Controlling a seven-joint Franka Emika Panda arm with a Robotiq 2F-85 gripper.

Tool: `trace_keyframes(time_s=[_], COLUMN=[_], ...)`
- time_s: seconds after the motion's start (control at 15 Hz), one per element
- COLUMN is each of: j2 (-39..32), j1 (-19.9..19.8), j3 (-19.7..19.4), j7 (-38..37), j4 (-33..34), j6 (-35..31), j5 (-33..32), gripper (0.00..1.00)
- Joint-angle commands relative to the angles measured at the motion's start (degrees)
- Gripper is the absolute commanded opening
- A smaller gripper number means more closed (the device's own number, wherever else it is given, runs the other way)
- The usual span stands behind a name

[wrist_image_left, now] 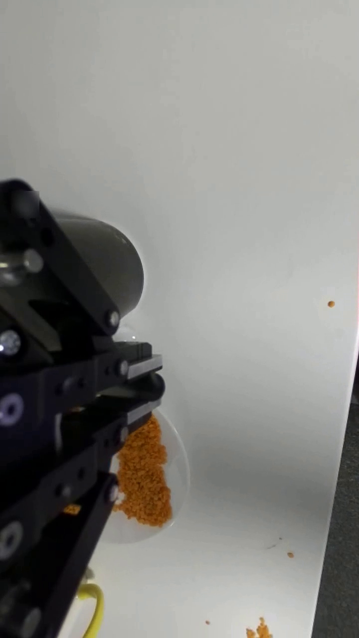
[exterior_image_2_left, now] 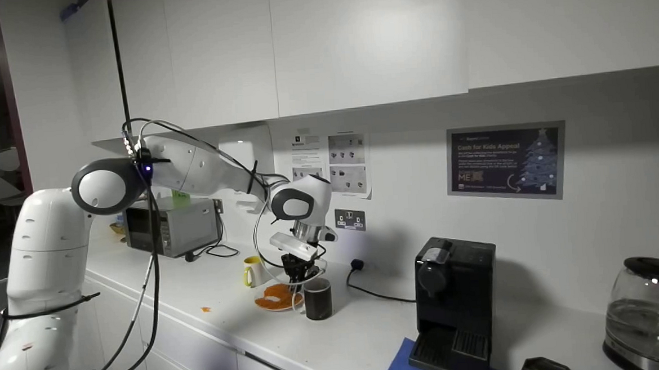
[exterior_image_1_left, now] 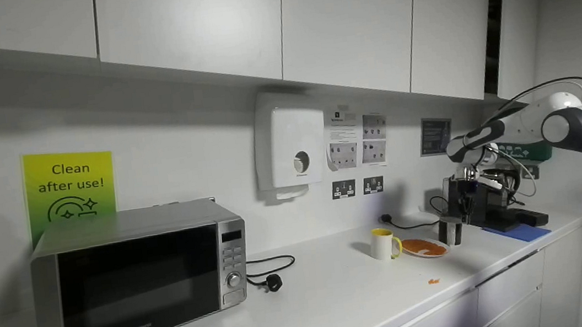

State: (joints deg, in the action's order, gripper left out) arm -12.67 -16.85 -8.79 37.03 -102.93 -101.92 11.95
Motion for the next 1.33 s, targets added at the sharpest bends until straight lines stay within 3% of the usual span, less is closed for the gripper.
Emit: trace_keyframes(time_s=[0.0, 0.8, 1.07, 1.27], j2=[0.0, 0.0, 2.1, 6.0], j1=[-1.4, -3.3, -3.0, -1.2], j3=[-0.5, -1.5, -2.0, -2.0], j7=[3.7, 10.0, 10.1, 7.8], j4=[1.3, 1.6, 0.8, -1.8], j6=[2.4, 6.4, 7.3, 4.4], j5=[3.2, 9.4, 8.1, 3.6], gripper=[0.03, 0.03, 0.03, 0.03])
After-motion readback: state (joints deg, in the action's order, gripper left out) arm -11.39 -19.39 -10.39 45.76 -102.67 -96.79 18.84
